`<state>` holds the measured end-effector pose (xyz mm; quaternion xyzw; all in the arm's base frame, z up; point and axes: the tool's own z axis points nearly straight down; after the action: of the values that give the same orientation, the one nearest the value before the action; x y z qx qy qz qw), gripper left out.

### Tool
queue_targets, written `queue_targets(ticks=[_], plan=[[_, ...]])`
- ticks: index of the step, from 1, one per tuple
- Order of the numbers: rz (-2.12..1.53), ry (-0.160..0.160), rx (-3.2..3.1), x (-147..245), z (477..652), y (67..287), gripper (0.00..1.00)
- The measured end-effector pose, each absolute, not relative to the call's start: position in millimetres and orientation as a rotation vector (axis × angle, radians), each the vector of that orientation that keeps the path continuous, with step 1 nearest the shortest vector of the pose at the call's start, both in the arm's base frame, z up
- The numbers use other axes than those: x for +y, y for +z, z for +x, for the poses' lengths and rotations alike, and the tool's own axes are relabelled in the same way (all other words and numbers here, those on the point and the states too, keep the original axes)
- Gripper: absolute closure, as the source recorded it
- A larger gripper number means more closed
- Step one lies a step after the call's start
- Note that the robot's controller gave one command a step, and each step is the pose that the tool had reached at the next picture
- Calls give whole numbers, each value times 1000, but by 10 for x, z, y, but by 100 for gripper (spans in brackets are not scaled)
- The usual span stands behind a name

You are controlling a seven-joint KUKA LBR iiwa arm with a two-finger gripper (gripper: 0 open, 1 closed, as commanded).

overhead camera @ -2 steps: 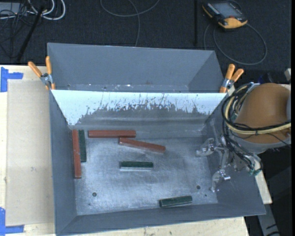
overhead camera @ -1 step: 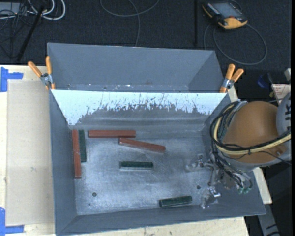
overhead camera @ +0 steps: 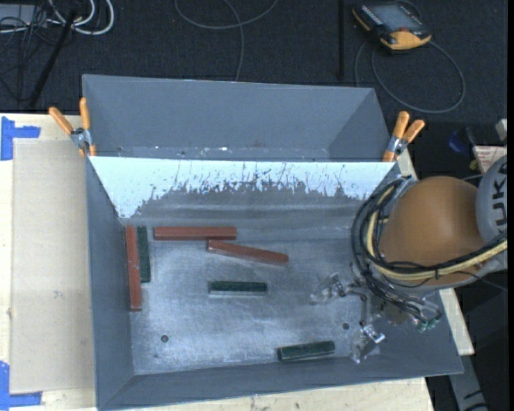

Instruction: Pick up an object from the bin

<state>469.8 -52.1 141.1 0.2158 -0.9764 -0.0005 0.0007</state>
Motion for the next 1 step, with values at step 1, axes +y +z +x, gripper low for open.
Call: queue_targets(ticks=[1], plan=[[395,3,-3126,-370,4719,1004,0]])
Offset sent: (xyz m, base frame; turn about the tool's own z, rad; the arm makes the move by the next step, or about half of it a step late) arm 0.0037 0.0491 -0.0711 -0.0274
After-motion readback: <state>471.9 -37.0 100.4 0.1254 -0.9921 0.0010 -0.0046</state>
